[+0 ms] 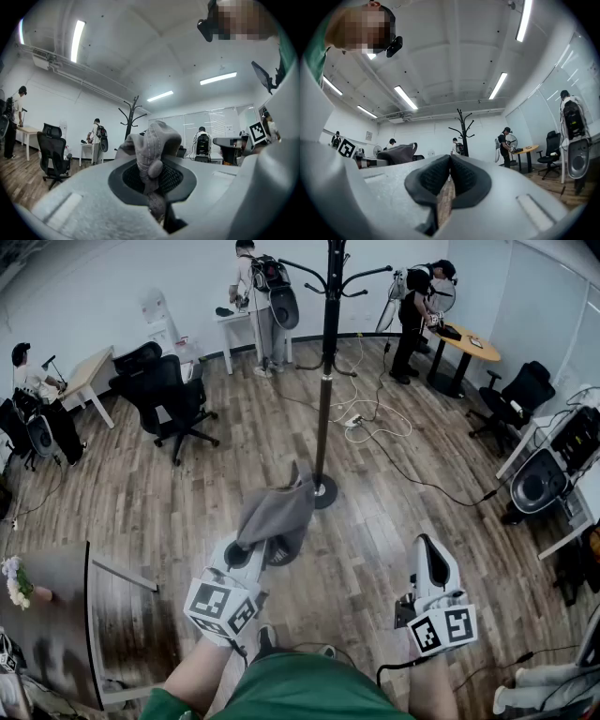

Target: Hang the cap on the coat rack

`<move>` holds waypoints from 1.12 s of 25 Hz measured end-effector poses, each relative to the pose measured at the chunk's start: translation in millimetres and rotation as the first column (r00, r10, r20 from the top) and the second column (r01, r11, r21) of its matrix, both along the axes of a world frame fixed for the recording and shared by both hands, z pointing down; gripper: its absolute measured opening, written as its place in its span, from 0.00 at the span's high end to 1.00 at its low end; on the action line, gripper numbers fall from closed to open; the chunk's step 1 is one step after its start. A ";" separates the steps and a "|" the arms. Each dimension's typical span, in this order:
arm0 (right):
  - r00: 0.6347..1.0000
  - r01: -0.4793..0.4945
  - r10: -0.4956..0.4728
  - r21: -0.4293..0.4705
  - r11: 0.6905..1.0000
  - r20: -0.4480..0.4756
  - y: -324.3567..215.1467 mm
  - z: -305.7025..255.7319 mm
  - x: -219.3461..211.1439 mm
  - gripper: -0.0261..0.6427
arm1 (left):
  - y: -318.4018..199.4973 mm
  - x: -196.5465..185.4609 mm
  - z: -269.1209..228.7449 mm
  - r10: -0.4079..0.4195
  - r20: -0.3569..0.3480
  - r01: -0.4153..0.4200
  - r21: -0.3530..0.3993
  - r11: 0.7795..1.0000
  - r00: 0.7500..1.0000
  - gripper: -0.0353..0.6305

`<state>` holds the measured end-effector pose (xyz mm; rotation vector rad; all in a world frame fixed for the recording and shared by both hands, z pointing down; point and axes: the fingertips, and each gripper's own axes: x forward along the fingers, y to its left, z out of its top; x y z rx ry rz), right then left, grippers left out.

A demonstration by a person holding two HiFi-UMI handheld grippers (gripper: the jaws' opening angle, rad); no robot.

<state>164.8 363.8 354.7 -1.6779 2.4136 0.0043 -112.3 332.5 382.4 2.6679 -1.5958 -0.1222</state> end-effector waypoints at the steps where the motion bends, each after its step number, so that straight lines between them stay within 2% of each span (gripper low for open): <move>1: 1.000 0.003 -0.003 0.001 1.000 -0.001 1.3 -1.2 1.5 0.96 | 1.7 2.0 -1.0 -0.002 0.001 0.002 0.000 1.000 1.000 0.91; 10: 1.000 0.022 -0.022 -0.024 0.999 -0.003 3.3 8.3 24.8 0.96 | 10.8 24.3 -1.6 -0.021 0.026 0.021 0.000 1.000 0.999 0.91; 16: 1.000 0.007 -0.007 -0.048 0.999 0.013 -6.5 20.5 40.7 0.96 | 1.5 30.0 6.5 -0.041 0.041 0.043 -0.034 0.998 0.998 0.90; 21: 1.000 -0.011 0.012 -0.061 0.998 0.027 -28.6 25.7 51.7 0.96 | -28.4 35.0 8.8 -0.038 0.037 0.039 -0.039 0.998 0.999 0.91; 28: 0.998 -0.056 0.056 -0.085 0.995 -0.008 -80.4 21.4 55.4 0.96 | -95.0 28.9 8.1 -0.024 0.002 0.024 -0.043 0.999 1.000 0.91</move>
